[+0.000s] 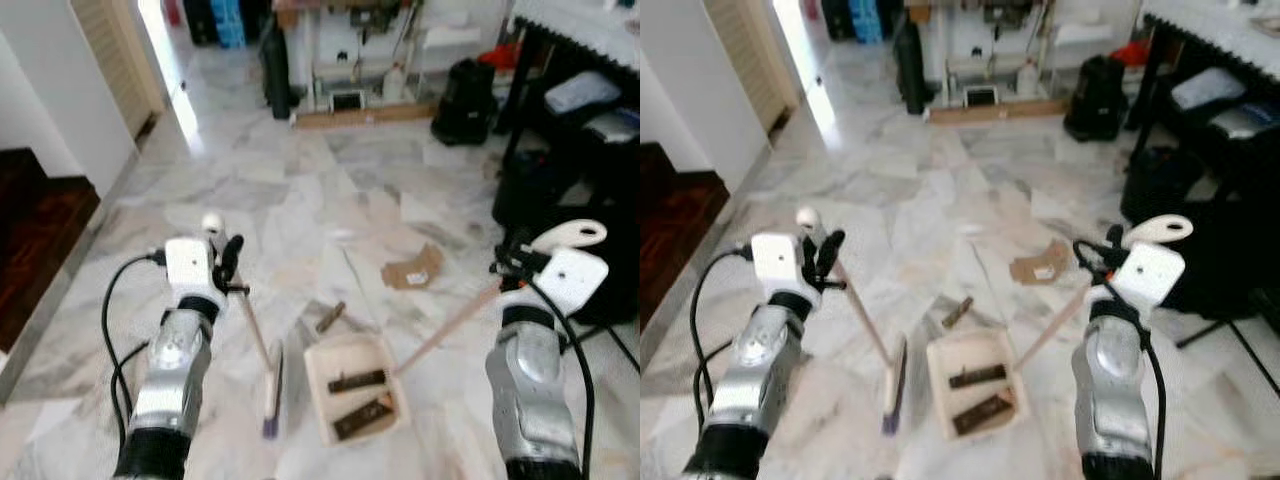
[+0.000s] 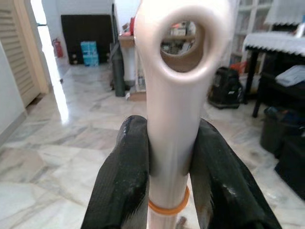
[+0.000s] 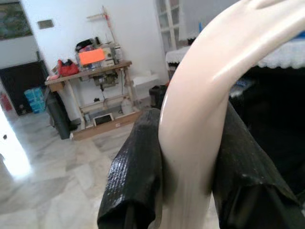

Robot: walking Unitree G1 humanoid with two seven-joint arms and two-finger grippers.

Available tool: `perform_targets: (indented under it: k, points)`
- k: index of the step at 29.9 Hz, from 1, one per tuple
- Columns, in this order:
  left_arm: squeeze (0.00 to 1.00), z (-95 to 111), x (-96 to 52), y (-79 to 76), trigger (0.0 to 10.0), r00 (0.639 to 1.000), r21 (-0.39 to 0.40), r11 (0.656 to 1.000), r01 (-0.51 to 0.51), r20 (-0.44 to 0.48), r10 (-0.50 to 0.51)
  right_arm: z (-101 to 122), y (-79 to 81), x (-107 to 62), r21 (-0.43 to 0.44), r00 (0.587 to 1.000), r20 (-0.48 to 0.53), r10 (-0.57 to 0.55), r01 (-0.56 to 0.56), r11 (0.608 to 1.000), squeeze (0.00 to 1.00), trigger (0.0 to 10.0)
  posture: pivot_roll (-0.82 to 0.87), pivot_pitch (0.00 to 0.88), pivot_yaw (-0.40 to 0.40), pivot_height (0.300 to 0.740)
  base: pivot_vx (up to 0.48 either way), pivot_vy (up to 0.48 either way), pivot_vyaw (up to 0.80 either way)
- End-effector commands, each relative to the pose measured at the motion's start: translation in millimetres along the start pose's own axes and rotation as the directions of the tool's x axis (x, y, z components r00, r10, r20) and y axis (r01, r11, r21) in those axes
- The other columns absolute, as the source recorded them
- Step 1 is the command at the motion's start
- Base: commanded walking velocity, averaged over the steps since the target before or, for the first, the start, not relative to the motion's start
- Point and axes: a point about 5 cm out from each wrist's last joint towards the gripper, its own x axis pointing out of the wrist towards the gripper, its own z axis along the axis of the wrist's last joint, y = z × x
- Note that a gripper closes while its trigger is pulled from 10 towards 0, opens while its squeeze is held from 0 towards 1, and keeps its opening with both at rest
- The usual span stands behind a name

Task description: Sweep floor

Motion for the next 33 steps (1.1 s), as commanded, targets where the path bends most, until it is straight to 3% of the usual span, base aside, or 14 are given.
perform_targets:
  k: [1, 8, 33]
  points:
    - [0.0, 5, 1.3, 5.0, 10.0, 0.999, -0.002, 1.0, -0.023, 0.041, 0.023, 15, 15.3, 6.3, -0.01, 0.996, 0.067, 0.066, -0.066, 0.998, 0.0, 10.0, -0.07, 0.0, 0.008, 0.74, -0.334, 0.0, 0.0]
    - [0.0, 6, 4.8, 4.1, 10.0, 0.999, -0.005, 1.0, -0.018, 0.047, 0.019, 20, 17.4, 13.8, -0.006, 0.993, 0.085, 0.087, -0.087, 0.996, 0.0, 10.0, -0.07, 0.0, 0.026, 0.74, -0.329, 0.0, 0.0]
    - [0.0, 8, 1.9, 0.5, 10.0, 0.999, 0.002, 1.0, 0.012, 0.053, -0.012, 11, 27.6, 2.0, 0.024, 0.99, 0.054, 0.13, -0.131, 0.991, 0.0, 10.0, -0.04, 0.0, 0.044, 0.74, -0.336, 0.0, 0.0]
